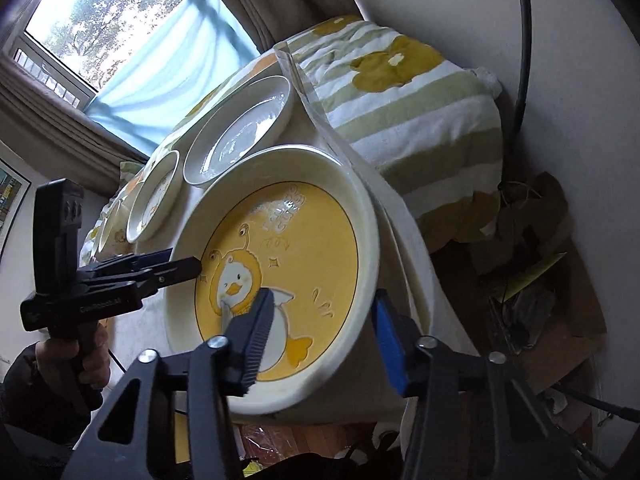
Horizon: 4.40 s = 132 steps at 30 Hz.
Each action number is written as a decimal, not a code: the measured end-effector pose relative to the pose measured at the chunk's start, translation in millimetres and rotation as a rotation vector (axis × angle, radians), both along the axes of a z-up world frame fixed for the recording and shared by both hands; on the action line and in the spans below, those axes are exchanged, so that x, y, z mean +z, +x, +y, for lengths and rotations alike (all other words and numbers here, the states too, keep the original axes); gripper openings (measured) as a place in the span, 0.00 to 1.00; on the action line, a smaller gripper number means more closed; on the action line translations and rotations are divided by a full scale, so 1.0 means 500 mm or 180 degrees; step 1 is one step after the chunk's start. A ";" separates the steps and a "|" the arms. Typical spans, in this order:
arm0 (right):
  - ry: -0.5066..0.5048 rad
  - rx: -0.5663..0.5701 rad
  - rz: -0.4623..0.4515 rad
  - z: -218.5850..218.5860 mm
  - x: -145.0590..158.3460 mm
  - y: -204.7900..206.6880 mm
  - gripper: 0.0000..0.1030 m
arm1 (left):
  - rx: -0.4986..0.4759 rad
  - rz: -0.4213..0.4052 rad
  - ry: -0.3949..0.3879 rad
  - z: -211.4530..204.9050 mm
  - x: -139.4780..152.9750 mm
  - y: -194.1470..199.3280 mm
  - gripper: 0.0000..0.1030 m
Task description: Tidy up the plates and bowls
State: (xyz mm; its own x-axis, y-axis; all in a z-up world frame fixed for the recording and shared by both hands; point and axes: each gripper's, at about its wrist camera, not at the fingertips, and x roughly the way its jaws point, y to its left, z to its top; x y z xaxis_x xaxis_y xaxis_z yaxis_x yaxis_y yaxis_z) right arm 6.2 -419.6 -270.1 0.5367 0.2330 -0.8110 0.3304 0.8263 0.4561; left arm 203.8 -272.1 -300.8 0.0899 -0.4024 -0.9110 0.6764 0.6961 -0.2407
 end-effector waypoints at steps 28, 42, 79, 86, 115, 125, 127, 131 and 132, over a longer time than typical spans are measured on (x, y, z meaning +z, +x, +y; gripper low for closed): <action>-0.0269 0.0426 0.0096 -0.006 0.026 0.054 0.12 | 0.0432 -0.0143 0.0112 0.066 0.036 -0.009 0.18; -0.0221 0.1441 -0.0103 0.219 0.087 0.191 0.12 | 0.1494 -0.0268 0.0092 0.394 0.117 -0.068 0.18; -0.0243 0.1916 0.0413 0.559 -0.036 0.293 0.12 | 0.1832 -0.0062 0.0235 0.710 -0.003 -0.037 0.18; -0.0227 0.1900 0.0463 0.571 -0.036 0.296 0.20 | 0.1829 -0.0026 0.0219 0.716 -0.006 -0.035 0.18; -0.0135 0.1711 -0.0497 0.398 0.165 0.149 0.81 | 0.2022 -0.1165 -0.0056 0.548 0.254 -0.174 0.80; -0.0473 0.1070 -0.0673 0.206 0.280 0.121 1.00 | 0.1395 -0.1527 -0.0481 0.329 0.396 -0.088 1.00; -0.0434 0.0862 -0.0667 0.172 0.284 0.131 1.00 | 0.1170 -0.1371 -0.0596 0.283 0.402 -0.035 1.00; -0.0267 0.0496 -0.0623 0.109 0.274 0.163 1.00 | 0.0748 -0.1103 -0.0662 0.186 0.389 0.083 1.00; -0.0218 0.0436 -0.0585 0.097 0.267 0.177 1.00 | 0.0656 -0.1016 -0.0634 0.163 0.377 0.120 1.00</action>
